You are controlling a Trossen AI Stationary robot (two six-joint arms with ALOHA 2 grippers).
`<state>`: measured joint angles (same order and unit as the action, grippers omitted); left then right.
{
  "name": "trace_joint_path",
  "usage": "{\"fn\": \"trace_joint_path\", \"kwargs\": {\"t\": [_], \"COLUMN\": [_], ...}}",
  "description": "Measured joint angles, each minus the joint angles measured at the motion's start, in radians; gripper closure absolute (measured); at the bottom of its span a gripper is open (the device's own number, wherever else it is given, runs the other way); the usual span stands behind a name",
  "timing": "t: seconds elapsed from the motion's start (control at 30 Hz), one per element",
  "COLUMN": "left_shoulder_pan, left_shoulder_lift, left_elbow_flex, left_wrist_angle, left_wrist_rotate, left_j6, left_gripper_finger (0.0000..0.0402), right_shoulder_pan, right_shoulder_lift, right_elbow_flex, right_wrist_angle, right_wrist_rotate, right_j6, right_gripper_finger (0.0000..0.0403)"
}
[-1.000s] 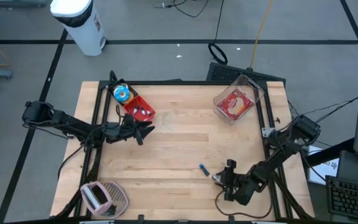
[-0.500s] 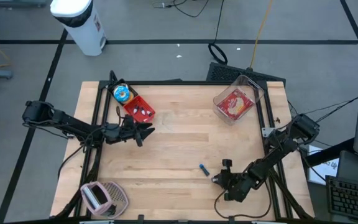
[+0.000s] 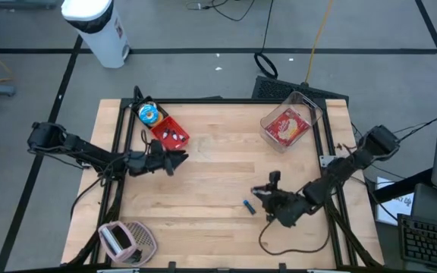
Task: Pick & Place Food Item
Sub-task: Put the purple food coloring bottle into the red bin
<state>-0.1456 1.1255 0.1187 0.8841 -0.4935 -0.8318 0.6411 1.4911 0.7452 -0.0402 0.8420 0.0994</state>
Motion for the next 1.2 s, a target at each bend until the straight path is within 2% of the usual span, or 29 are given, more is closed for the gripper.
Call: {"fn": "trace_joint_path", "kwargs": {"t": [0.1,0.27,0.53,0.7,0.87,1.2], "left_shoulder_pan": [-0.036,-0.105,-0.116,-0.092,-0.074,-0.045], "left_shoulder_lift": [0.022,0.149,0.492,0.640,0.700,0.716], "left_elbow_flex": [0.028,0.150,0.487,0.659,0.757,0.799], "left_wrist_angle": [-0.005,-0.003,-0.073,-0.081,-0.082,-0.119], "left_wrist_rotate": [0.002,0.005,0.032,0.083,0.200,0.211], "left_j6": [0.006,0.146,0.239,0.249,0.289,0.224], "left_gripper_finger": [0.0190,0.0190,0.0189,0.0190,0.0190,0.0190], "right_shoulder_pan": [-0.056,-0.127,-0.177,-0.176,-0.176,-0.176], "right_shoulder_lift": [0.001,0.014,0.013,0.013,0.013,0.013], "right_elbow_flex": [0.000,0.000,0.001,0.001,0.001,0.000], "right_wrist_angle": [0.043,0.137,0.360,0.419,0.418,0.501], "right_wrist_rotate": [-0.006,-0.006,-0.006,-0.003,-0.002,-0.010], "right_j6": [-0.097,-0.258,-0.458,-0.545,-0.558,-0.621], "right_gripper_finger": [0.0331,0.0339,0.0334,0.0335,0.0333,0.0331]}}
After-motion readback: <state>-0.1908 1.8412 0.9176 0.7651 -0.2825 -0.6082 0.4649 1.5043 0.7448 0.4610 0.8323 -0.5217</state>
